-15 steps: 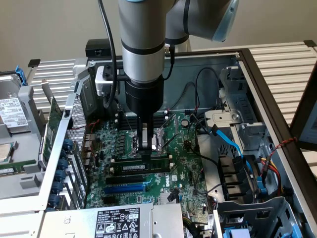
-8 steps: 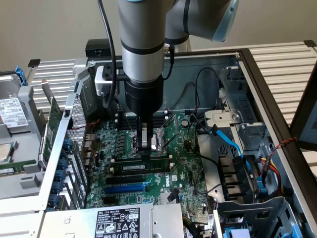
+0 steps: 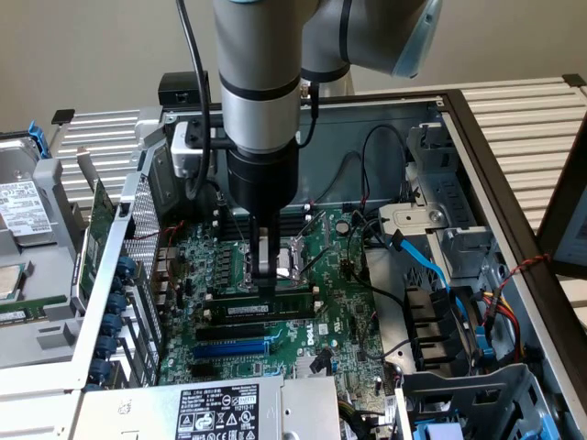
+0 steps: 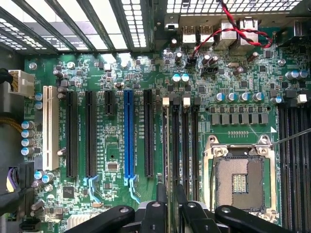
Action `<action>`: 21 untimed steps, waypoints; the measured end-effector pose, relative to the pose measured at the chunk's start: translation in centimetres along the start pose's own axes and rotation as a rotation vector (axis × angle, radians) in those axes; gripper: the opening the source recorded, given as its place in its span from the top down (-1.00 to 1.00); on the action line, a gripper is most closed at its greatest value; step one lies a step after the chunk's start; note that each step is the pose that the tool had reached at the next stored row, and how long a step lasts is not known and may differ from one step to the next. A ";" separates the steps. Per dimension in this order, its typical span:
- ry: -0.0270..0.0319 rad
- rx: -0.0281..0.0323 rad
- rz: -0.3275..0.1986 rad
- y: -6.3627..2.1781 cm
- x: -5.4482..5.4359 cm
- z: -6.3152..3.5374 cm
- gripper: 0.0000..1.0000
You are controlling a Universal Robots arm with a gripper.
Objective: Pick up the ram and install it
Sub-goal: 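Press down the ram until it locks into place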
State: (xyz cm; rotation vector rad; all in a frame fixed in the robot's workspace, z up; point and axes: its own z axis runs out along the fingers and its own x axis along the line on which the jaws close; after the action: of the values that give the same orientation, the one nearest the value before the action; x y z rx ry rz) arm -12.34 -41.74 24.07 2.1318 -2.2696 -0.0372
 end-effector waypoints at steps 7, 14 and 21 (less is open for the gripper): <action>0.0062 0.0003 0.000 0.24 -0.1 0.01 0.79; 0.0330 0.0080 0.001 0.36 -0.7 0.11 0.79; 0.0325 0.0242 0.002 0.63 -0.7 0.42 0.79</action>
State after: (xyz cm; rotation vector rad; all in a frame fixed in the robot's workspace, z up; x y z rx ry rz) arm -12.94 -41.03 23.67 2.1258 -2.2657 0.0249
